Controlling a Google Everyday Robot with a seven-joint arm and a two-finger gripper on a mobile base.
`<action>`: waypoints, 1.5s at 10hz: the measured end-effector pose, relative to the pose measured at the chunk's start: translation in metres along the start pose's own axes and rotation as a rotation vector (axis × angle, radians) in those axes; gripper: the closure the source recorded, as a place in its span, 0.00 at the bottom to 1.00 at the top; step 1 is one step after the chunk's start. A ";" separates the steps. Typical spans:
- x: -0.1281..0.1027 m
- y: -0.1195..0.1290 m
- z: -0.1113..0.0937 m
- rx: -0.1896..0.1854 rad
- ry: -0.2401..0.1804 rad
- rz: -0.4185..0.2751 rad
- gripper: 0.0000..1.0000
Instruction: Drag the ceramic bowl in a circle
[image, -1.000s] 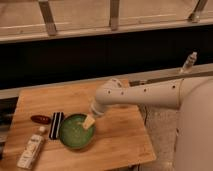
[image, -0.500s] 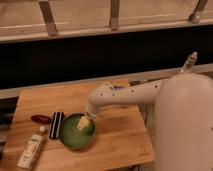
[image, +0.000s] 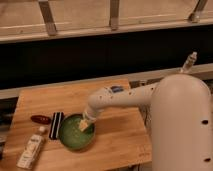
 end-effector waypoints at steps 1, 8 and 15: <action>0.002 0.001 -0.001 -0.003 0.001 -0.001 0.73; 0.052 -0.020 -0.052 -0.059 0.142 0.048 1.00; 0.092 -0.070 -0.087 -0.064 0.174 0.146 1.00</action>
